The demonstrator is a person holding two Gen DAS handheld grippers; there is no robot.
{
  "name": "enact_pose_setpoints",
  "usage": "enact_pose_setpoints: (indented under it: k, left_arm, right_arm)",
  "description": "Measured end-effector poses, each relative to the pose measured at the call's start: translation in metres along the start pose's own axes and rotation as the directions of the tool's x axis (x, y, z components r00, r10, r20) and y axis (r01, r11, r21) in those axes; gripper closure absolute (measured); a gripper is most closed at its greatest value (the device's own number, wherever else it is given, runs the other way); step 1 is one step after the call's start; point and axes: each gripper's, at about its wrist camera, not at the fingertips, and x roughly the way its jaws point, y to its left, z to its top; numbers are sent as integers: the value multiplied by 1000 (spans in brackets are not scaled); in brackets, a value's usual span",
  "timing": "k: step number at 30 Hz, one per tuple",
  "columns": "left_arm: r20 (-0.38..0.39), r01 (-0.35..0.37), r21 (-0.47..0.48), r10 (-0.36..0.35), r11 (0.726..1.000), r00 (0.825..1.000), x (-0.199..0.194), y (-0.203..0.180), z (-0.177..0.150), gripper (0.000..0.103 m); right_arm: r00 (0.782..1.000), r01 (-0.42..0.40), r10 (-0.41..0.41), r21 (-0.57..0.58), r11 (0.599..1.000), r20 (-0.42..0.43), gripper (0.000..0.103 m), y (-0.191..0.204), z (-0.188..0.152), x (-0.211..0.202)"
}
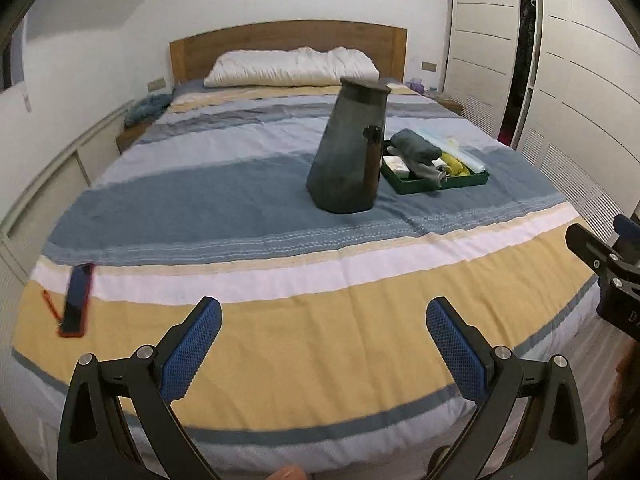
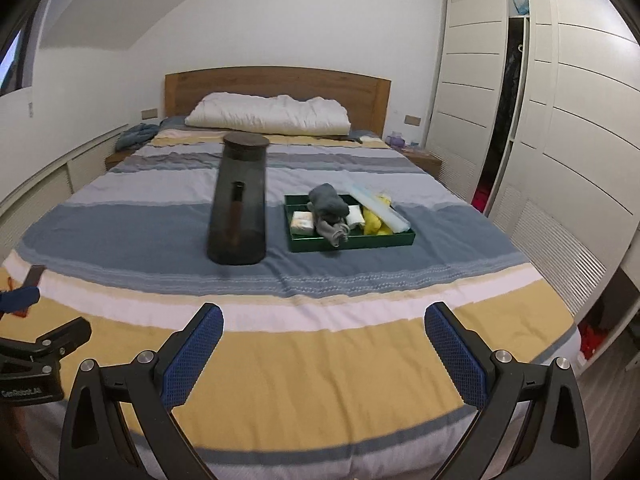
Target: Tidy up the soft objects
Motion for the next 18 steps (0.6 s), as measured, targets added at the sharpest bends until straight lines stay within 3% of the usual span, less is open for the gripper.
enact_pose_setpoints:
  k: [6, 10, 18]
  left_arm:
    - [3, 5, 14, -5, 1000, 1000, -45, 11, -21, 3]
    - [-1, -53, 26, 53, 998, 999, -64, 18, -34, 3]
    - [31, -25, -4, 25, 1000, 999, -92, 27, -46, 3]
  right_arm:
    - [1000, -7, 7, -21, 1000, 8, 0, 14, -15, -57]
    - [1000, -21, 22, -32, 999, 18, 0, 22, -21, -90]
    - [999, -11, 13, -68, 998, 32, 0, 38, -35, -135]
